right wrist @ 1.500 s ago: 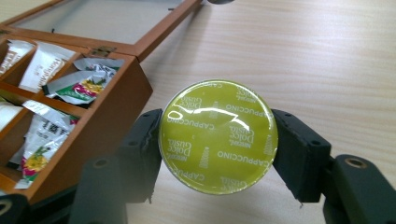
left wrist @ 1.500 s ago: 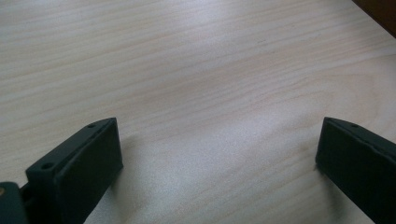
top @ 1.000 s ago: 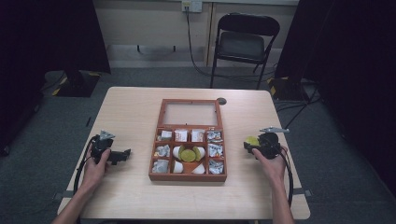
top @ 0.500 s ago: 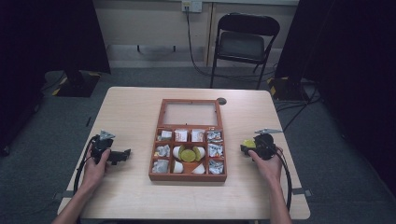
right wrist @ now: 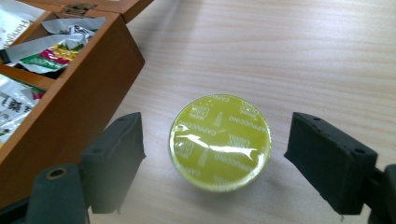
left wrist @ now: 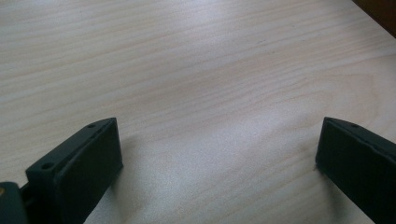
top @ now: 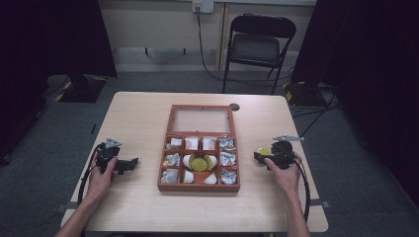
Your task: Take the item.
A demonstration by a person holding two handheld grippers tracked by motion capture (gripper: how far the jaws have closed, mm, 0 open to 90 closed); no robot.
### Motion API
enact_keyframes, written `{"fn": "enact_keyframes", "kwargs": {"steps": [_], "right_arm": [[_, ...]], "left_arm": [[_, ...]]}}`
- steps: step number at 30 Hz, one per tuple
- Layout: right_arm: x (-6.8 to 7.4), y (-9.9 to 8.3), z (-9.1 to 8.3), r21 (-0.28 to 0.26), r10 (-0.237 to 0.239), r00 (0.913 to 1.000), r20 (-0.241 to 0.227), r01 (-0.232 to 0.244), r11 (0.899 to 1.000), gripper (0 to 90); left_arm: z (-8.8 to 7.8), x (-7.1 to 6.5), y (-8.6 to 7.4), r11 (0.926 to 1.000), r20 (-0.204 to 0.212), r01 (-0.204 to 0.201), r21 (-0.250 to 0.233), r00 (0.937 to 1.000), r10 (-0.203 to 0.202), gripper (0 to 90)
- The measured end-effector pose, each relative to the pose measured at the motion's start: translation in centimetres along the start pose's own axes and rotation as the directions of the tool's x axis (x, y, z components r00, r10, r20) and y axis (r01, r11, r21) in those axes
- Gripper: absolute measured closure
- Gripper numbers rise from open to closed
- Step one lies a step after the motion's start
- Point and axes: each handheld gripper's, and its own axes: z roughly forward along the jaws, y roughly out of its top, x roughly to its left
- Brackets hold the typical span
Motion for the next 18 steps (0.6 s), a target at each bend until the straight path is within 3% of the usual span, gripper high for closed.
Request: {"fn": "enact_keyframes", "kwargs": {"steps": [6, 12, 18], "right_arm": [[0.6, 0.2, -1.5, -0.021, -0.01, 0.9999, 0.006, 0.01, 1.0, 16.8], [0.5, 0.2, -3.1, -0.066, 0.025, 0.9995, -0.02, -0.026, 0.997, 15.9], [0.0, -0.6, -4.2, -0.068, 0.047, 0.9989, -0.007, -0.048, 0.997, 16.2]], "left_arm": [[0.0, 0.0, 0.0, 1.0, 0.0, 0.0, 0.0, 1.0, 0.0, 0.0], [0.0, 0.0, 0.0, 1.0, 0.0, 0.0, 0.0, 1.0, 0.0, 0.0], [0.0, 0.0, 0.0, 1.0, 0.0, 0.0, 0.0, 1.0, 0.0, 0.0]]}}
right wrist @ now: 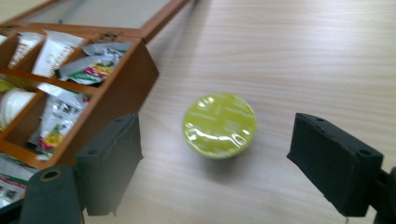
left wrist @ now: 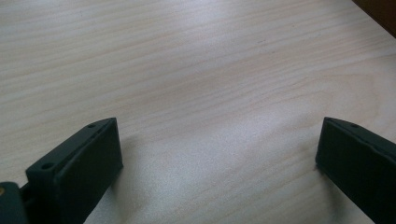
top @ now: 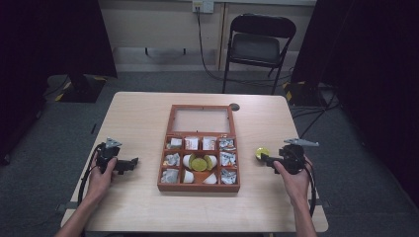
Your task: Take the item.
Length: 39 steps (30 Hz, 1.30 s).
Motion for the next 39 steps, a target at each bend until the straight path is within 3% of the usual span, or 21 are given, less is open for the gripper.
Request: {"fn": "enact_keyframes", "kwargs": {"steps": [13, 23, 29, 36, 39], "right_arm": [[-1.1, -2.1, -3.1, 0.007, -0.007, 0.9984, 0.056, 0.007, 1.0, 16.2], [-2.9, -4.5, -4.1, 0.008, 0.045, 0.9947, 0.093, -0.046, 0.999, 16.3], [-3.5, -5.7, -3.9, 0.017, 0.052, 0.9909, 0.124, -0.054, 0.998, 16.6], [-3.5, -6.8, -1.9, 0.125, 0.002, 0.9879, 0.155, -0.022, 0.992, 16.5], [-3.5, -6.9, -1.5, 0.119, -0.012, 0.9837, 0.18, -0.01, 0.993, 15.4]], "left_arm": [[0.0, 0.0, 0.0, 1.0, 0.001, 0.001, 0.0, 1.0, -0.001, 0.0], [0.0, 0.0, 0.0, 1.0, 0.001, 0.001, 0.0, 1.0, -0.001, 0.0], [0.0, 0.0, 0.0, 1.0, 0.0, 0.0, 0.001, 1.0, 0.0, 0.0], [0.0, 0.0, 0.0, 1.0, 0.001, 0.001, 0.001, 1.0, -0.001, 0.0], [0.0, 0.0, 0.0, 1.0, 0.0, 0.0, 0.0, 1.0, 0.0, 0.0]]}}
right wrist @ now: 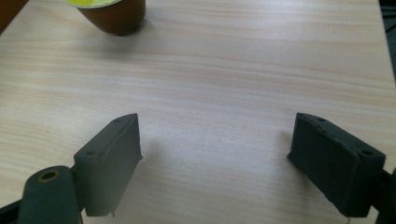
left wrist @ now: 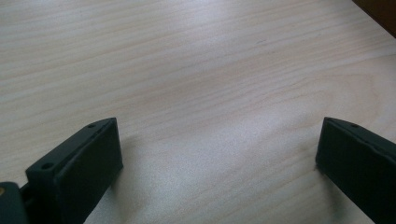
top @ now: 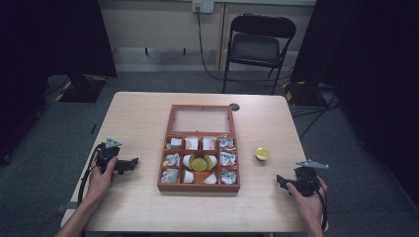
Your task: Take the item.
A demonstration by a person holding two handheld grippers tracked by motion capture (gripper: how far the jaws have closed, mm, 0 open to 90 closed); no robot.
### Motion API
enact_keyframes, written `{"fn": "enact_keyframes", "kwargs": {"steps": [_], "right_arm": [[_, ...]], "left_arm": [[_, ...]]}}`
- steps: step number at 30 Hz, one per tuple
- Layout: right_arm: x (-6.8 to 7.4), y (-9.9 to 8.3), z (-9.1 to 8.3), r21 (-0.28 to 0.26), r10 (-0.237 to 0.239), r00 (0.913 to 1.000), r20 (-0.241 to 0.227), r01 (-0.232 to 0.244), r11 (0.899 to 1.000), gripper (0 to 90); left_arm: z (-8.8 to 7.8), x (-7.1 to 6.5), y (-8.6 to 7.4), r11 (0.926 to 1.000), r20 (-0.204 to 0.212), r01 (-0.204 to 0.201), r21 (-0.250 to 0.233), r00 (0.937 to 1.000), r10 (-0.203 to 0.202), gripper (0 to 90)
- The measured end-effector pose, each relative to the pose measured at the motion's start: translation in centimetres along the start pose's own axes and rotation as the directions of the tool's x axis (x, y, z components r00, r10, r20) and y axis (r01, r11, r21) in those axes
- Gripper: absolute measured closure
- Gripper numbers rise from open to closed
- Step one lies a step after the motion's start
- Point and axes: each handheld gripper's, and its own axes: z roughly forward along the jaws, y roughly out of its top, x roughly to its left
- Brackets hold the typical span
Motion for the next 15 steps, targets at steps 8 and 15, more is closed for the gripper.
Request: {"fn": "enact_keyframes", "kwargs": {"steps": [8, 15], "right_arm": [[0.68, -0.46, 0.65, -0.056, 0.002, 0.9961, 0.088, 0.003, 0.998, 12.6], [0.68, -0.56, 0.9, -0.075, -0.003, 0.9963, 0.086, 0.01, 0.997, 10.5]], "left_arm": [[0.01, -0.01, -0.01, 1.0, -0.001, 0.001, -0.003, 1.0, -0.001, 0.0], [0.01, -0.01, -0.01, 1.0, 0.0, 0.001, -0.002, 1.0, -0.001, 0.0]]}}
